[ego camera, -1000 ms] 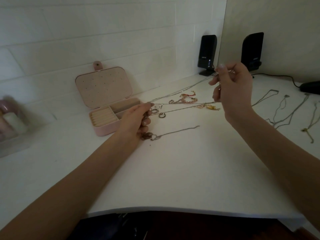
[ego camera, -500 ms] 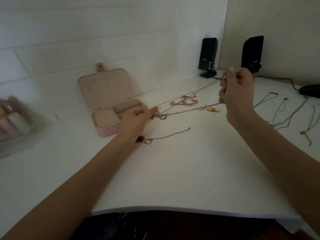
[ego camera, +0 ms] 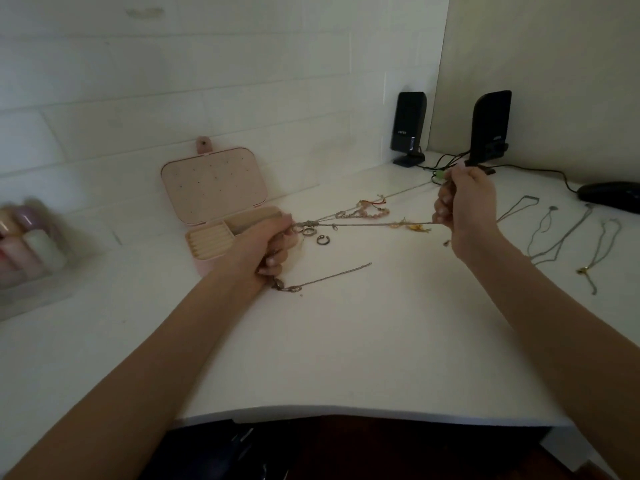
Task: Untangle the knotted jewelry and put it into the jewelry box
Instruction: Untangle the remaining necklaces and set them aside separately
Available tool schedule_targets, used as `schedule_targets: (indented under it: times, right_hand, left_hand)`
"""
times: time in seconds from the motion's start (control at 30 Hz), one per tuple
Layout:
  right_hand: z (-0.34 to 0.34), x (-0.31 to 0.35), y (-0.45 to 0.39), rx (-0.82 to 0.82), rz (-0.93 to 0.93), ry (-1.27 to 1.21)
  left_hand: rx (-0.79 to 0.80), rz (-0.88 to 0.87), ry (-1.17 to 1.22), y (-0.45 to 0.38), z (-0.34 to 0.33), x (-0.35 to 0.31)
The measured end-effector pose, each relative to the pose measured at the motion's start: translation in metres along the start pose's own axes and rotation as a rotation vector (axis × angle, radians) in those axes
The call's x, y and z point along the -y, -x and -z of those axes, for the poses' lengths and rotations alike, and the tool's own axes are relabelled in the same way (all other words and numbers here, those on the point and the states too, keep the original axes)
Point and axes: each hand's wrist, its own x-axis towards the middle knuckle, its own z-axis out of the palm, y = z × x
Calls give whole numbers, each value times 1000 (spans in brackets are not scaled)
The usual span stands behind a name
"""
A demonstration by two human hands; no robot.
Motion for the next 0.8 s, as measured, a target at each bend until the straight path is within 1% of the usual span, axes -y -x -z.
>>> schedule_targets:
  times: [0.1, 0.27, 0.33, 0.43, 0.47, 0.53, 0.6, 0.67, 0.73, 0.8]
  right_hand:
    - [2, -1, 4, 91, 3, -21]
    - [7, 0, 11, 319, 10, 2]
    - [12, 1, 14, 462, 6, 35]
    - [20, 1, 19, 735, 11, 187]
    - [23, 1, 21, 797, 30, 263]
    - [28, 0, 27, 863, 96, 447]
    - [33, -3, 31, 889, 171, 653]
    - [39, -8, 31, 901, 199, 831]
    - [45, -11, 32, 903, 221, 948]
    - [48, -12, 35, 878, 260, 978]
  left_hand:
    - [-168, -118, -135, -2, -1, 7]
    - [-330, -181, -169, -7, 2, 11]
    - [-339, -201, -185, -8, 4, 13]
    - [-353, -177, -173, -10, 5, 13]
    - [-348, -153, -150, -10, 4, 12]
    - [-294, -84, -40, -7, 1, 8]
    - [-188, -8, 102, -4, 0, 4]
    - [-72, 70, 186, -2, 2, 0]
    - [16, 111, 226, -2, 6, -1]
    - [72, 125, 245, -2, 8, -1]
